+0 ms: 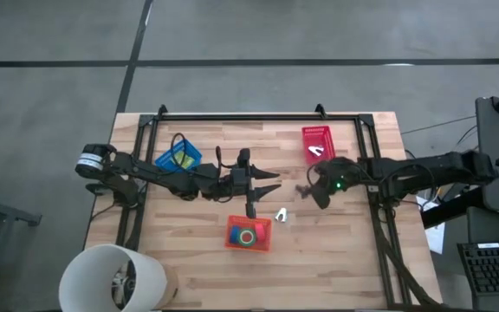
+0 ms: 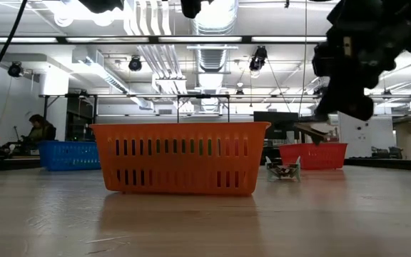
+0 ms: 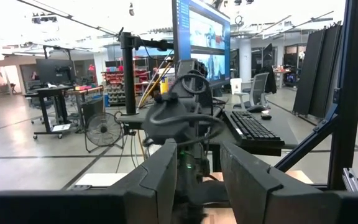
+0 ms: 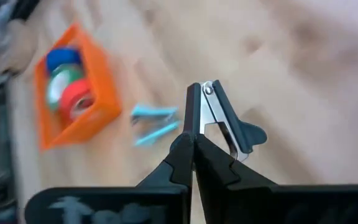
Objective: Pick and place Stapler, Stapler remover, tape
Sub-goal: Put the black staple remover into the red bin, then put the light blue staple remover into the red bin
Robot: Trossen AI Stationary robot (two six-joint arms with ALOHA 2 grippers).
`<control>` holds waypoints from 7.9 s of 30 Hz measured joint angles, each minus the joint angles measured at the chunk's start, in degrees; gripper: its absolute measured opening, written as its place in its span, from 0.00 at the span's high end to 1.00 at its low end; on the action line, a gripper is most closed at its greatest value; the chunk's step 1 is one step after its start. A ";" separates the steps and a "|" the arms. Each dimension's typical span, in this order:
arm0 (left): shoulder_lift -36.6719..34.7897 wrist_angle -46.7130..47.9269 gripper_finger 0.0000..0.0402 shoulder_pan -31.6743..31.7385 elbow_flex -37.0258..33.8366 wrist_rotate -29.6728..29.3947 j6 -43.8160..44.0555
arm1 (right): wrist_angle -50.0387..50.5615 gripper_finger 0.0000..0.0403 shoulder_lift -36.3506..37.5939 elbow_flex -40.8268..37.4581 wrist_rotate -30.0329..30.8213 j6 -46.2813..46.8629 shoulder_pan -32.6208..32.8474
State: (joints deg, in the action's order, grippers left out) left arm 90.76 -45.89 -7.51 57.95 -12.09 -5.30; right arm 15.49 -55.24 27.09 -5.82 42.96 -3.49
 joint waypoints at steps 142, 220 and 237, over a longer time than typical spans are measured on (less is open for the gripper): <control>0.00 0.70 0.69 0.28 0.00 -0.01 -0.92 | -11.11 0.88 -34.95 12.99 -1.55 -67.21 11.82; 0.00 0.70 0.69 0.28 0.00 -0.01 -0.90 | 5.31 0.98 -9.76 12.75 31.37 -37.50 -18.83; 0.00 0.92 0.69 0.29 0.00 -0.01 -1.49 | -0.10 0.98 -24.04 12.64 24.89 -42.70 -31.57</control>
State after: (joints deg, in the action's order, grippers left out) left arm 90.76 -44.97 -7.22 57.95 -12.10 -6.79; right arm 15.39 -79.29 39.72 19.06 0.26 -35.06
